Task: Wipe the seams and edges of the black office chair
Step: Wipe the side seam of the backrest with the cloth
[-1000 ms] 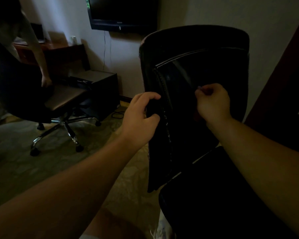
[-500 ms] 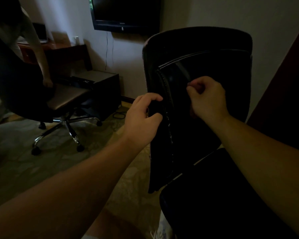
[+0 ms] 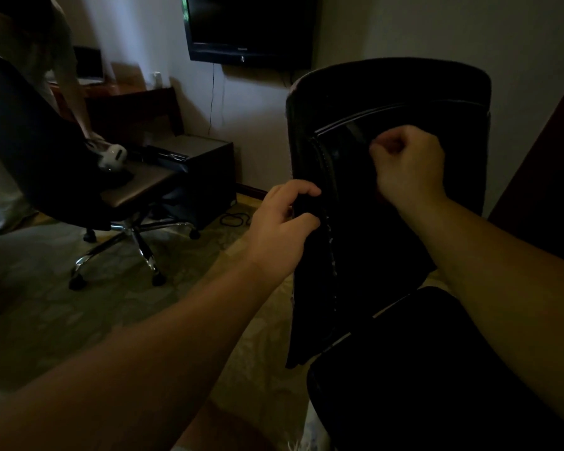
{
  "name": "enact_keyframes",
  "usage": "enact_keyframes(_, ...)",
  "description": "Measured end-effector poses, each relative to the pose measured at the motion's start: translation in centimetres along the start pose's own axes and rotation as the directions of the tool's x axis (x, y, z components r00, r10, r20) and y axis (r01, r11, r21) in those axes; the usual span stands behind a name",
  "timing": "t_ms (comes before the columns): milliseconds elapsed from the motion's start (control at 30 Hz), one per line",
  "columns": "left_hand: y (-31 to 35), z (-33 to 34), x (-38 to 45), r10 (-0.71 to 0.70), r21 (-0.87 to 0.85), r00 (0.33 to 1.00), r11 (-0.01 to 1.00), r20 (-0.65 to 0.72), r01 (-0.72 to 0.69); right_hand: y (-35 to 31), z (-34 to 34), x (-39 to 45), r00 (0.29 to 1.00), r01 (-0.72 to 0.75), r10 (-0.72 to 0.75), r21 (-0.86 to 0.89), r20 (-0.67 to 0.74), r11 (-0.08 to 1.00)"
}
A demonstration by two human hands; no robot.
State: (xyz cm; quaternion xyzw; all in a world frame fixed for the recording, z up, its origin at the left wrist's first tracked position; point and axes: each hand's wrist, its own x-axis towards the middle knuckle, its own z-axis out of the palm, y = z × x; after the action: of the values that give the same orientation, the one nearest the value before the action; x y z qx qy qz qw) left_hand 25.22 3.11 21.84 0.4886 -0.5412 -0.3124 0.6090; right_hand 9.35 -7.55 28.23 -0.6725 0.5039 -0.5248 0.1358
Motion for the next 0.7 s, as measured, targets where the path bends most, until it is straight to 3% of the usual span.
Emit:
enact_keyframes(100, 0.1, 0.0, 0.0, 0.013, 0.025, 1.0, 1.0, -0.009, -0.013, -1.5, 1.1, -1.3, 0.984, 0.176, -0.175, -0.017, 0.041, 0.984)
enact_keyframes(233, 0.4, 0.0, -0.1, -0.002, -0.002, 1.0, 1.0, 0.023, 0.002, -0.8, -0.3, 0.8, 1.0, 0.031, -0.031, -0.046, 0.0, 0.998)
enact_keyframes(400, 0.4, -0.2, -0.2, -0.01, 0.033, 1.0, 0.999, 0.016, 0.009, -3.2, 0.6, 0.0, 0.972, 0.225, -0.22, -0.061, 0.083, 0.972)
enact_keyframes(567, 0.3, -0.4, 0.1, -0.017, 0.057, 0.999, 0.998, 0.042, 0.015, -3.2, -0.1, 1.6, 0.995, 0.097, -0.092, -0.149, 0.043, 0.984)
enact_keyframes(700, 0.3, -0.5, 0.0, -0.022, 0.07, 0.999, 0.997, 0.035, 0.019, -3.7, 0.8, 0.2, 0.982, 0.172, -0.162, -0.114, 0.095, 0.978)
